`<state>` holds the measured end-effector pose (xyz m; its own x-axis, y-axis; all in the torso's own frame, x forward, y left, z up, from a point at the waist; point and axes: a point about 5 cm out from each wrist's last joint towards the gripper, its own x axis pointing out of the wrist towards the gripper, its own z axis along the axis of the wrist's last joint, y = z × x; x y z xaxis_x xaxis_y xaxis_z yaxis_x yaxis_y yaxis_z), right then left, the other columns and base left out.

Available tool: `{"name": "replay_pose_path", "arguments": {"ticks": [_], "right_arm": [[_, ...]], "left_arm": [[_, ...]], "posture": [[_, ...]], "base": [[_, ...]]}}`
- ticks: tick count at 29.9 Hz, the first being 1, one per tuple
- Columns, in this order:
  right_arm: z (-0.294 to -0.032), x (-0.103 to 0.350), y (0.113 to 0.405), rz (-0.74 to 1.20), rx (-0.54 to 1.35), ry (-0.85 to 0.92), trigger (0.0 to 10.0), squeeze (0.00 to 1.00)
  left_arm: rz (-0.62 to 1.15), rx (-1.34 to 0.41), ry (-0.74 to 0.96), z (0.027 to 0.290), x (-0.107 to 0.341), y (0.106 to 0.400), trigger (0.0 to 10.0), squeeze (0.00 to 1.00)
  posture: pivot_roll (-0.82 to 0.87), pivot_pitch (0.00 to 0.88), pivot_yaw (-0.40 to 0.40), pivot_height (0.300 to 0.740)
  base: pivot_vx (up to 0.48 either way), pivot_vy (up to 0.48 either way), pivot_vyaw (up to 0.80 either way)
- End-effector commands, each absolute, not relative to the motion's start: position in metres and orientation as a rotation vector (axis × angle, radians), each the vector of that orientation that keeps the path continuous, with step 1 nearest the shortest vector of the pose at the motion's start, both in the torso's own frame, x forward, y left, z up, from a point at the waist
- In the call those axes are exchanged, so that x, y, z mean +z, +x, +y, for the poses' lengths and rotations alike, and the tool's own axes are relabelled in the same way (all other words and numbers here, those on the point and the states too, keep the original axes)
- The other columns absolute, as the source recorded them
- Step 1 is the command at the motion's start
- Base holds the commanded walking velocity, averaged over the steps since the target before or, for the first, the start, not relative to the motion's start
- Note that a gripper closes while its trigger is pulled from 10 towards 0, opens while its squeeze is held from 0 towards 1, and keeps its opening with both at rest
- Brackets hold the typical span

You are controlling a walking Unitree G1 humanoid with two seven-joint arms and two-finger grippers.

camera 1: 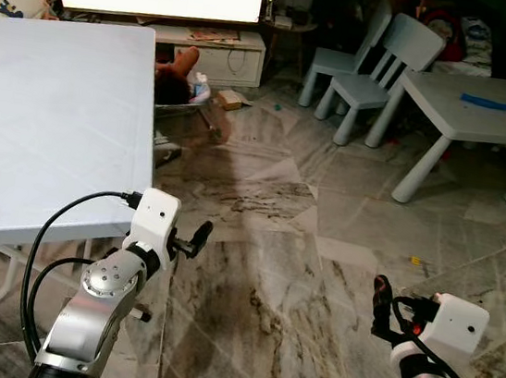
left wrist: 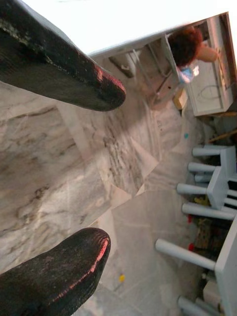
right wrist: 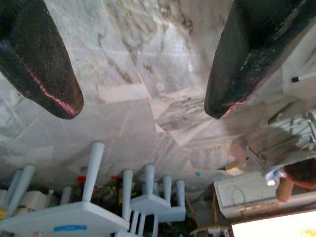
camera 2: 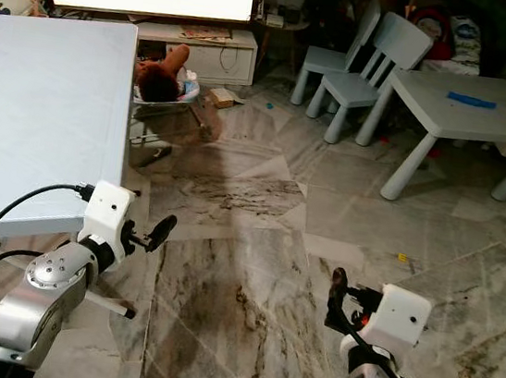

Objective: Hang keys on a hook

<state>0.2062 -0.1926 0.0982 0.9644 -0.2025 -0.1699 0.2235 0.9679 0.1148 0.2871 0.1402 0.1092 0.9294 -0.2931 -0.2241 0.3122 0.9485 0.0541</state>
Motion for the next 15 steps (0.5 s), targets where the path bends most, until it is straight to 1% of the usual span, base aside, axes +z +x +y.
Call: {"name": "replay_pose_path", "arguments": {"ticks": [1,3,5,15], "right_arm": [[-0.196,0.105,0.208,0.131,-0.227,0.129,10.0,0.0],[-0.196,0.108,0.212,0.12,-0.225,0.131,10.0,0.0],[-0.195,0.11,0.214,0.111,-0.222,0.132,10.0,0.0],[-0.191,0.116,0.221,0.089,-0.204,0.145,10.0,0.0]], "left_arm": [[0.217,-0.297,0.079,0.138,0.11,0.292,10.0,0.0],[0.216,-0.289,0.079,0.138,0.111,0.293,10.0,0.0],[0.216,-0.287,0.079,0.138,0.112,0.293,10.0,0.0],[0.222,-0.277,0.076,0.137,0.112,0.29,10.0,0.0]], "posture": [[0.0,0.032,-0.023,0.74],[0.0,0.03,-0.021,0.74],[0.0,0.03,-0.023,0.74],[0.01,0.038,-0.026,0.74]], "base": [[0.0,0.0,0.0],[0.0,0.0,0.0],[0.0,0.319,0.0],[0.0,0.476,0.0]]}}
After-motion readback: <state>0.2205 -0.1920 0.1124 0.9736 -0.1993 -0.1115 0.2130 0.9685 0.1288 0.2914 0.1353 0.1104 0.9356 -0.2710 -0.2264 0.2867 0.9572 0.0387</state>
